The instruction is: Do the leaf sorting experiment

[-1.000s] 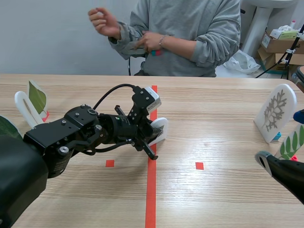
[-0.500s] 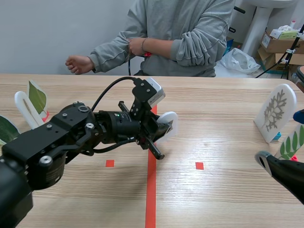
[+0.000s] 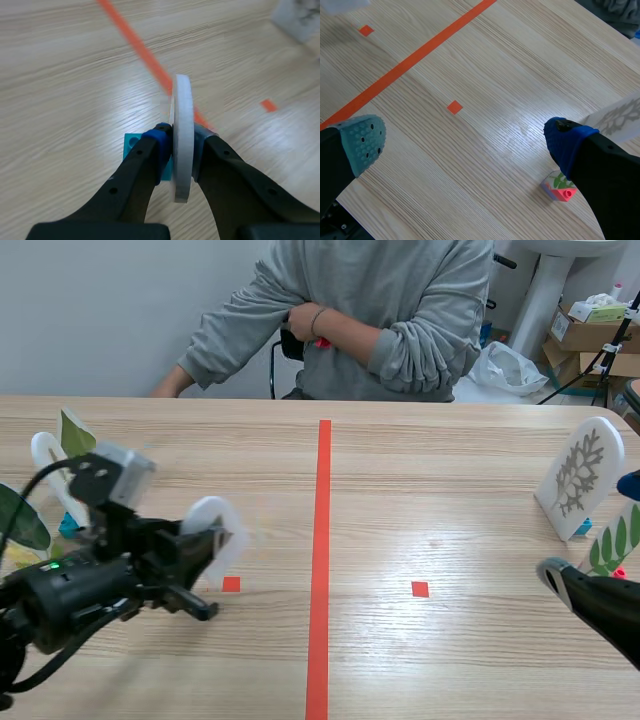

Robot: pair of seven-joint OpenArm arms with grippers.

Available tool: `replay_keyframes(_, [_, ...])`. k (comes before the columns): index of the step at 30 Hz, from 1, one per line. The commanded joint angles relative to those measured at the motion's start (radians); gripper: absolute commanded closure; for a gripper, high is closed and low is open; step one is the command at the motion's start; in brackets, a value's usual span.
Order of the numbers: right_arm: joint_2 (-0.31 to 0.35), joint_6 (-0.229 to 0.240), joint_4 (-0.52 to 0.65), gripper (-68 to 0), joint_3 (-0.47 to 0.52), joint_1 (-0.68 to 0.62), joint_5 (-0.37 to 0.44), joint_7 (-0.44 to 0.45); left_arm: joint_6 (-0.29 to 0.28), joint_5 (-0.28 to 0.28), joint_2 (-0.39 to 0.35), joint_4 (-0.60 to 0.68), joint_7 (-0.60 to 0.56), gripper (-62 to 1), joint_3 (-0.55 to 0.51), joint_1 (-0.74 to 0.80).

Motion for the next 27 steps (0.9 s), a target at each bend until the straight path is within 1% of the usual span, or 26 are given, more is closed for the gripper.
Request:
replay_keyframes(1, [0.008,0.007,-0.002,-67.9,-0.001,0.01,0.007,0.011,0.032,-0.012,-0.001,-0.032,-0.033,-5.1,-0.036,-0.035])
replay_keyframes(3, [0.008,0.007,-0.002,-67.9,-0.001,0.014,0.007,0.008,0.075,-0.012,-0.01,-0.059,-0.038,-5.1,-0.097,-0.048])
replay_keyframes(5, [0.008,0.007,-0.002,-67.9,-0.001,0.024,0.007,0.004,0.097,-0.014,-0.031,-0.1,-0.042,-5.1,-0.142,-0.073])
replay_keyframes(7, [0.008,0.007,-0.002,-67.9,-0.001,0.03,0.007,0.003,0.101,-0.015,-0.059,-0.149,-0.045,-5.1,-0.175,-0.101])
replay_keyframes(10, [0.008,0.007,-0.002,-67.9,-0.001,0.037,0.007,0.003,0.113,-0.03,-0.099,-0.23,-0.059,-5.1,-0.206,-0.139])
replay_keyframes(16, [0.008,0.007,-0.002,-67.9,-0.001,0.037,0.007,-0.003,0.123,-0.03,-0.146,-0.369,-0.084,-5.1,-0.23,-0.202])
replay_keyframes(18, [0.008,0.007,-0.002,-67.9,-0.001,0.037,0.007,-0.009,0.123,-0.029,-0.151,-0.387,-0.093,-5.1,-0.229,-0.208])
replay_keyframes(25, [0.008,0.007,-0.002,-67.9,-0.001,0.037,0.007,-0.016,0.126,-0.029,-0.147,-0.388,-0.084,-5.1,-0.229,-0.204])
replay_keyframes(27, [0.008,0.007,-0.002,-67.9,-0.001,0.037,0.007,-0.016,0.123,-0.025,-0.147,-0.388,-0.078,-6.0,-0.229,-0.201])
